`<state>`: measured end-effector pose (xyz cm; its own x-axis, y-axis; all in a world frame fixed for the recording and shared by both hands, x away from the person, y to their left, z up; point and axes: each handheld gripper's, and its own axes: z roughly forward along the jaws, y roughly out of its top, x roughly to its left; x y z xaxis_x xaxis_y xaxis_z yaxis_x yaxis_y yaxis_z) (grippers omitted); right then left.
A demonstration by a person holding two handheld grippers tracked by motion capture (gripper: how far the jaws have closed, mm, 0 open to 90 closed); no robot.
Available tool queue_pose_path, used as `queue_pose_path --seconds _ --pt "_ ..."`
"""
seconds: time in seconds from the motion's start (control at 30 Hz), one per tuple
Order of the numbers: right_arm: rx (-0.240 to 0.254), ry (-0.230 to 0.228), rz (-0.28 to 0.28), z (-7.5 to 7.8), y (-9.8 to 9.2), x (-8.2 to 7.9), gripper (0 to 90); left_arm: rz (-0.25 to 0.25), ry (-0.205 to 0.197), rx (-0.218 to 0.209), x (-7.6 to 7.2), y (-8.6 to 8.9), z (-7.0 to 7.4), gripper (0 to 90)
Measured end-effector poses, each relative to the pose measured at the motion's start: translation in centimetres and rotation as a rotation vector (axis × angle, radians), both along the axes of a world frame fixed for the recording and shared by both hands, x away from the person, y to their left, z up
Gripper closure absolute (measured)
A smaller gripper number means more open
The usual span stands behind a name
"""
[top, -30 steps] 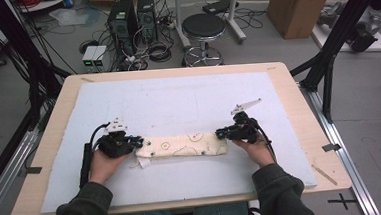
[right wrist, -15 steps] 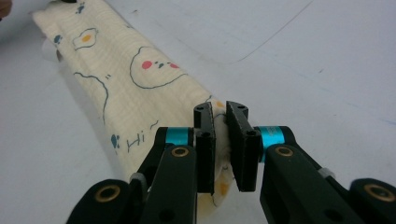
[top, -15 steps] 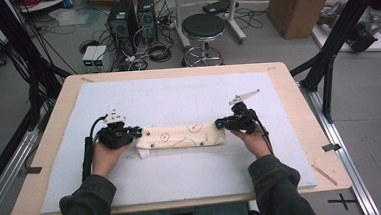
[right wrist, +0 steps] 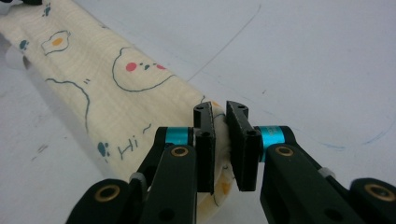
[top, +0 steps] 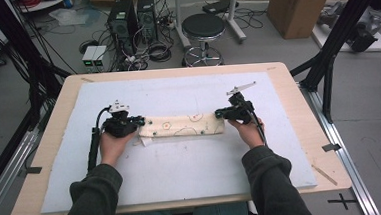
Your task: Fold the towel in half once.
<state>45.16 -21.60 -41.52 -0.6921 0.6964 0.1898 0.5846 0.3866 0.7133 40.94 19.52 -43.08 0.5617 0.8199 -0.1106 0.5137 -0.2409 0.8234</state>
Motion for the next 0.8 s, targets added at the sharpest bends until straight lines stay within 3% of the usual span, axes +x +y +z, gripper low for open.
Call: queue_pose_path --seconds 0.33,0.63,0.8 --pt "-0.007 0.007 -0.039 -1.6 0.3 1.1 77.4 0.018 0.023 -0.001 0.6 0.2 -0.8 69.6" --pt "0.042 -0.004 -0.034 -0.9 -0.2 0.8 65.7 -0.025 0.006 -0.023 0.0 0.4 0.0 59.8" --pt "0.085 -0.011 -0.023 -0.1 -0.7 0.3 56.8 -0.041 -0.016 -0.066 -0.6 1.1 0.9 54.7"
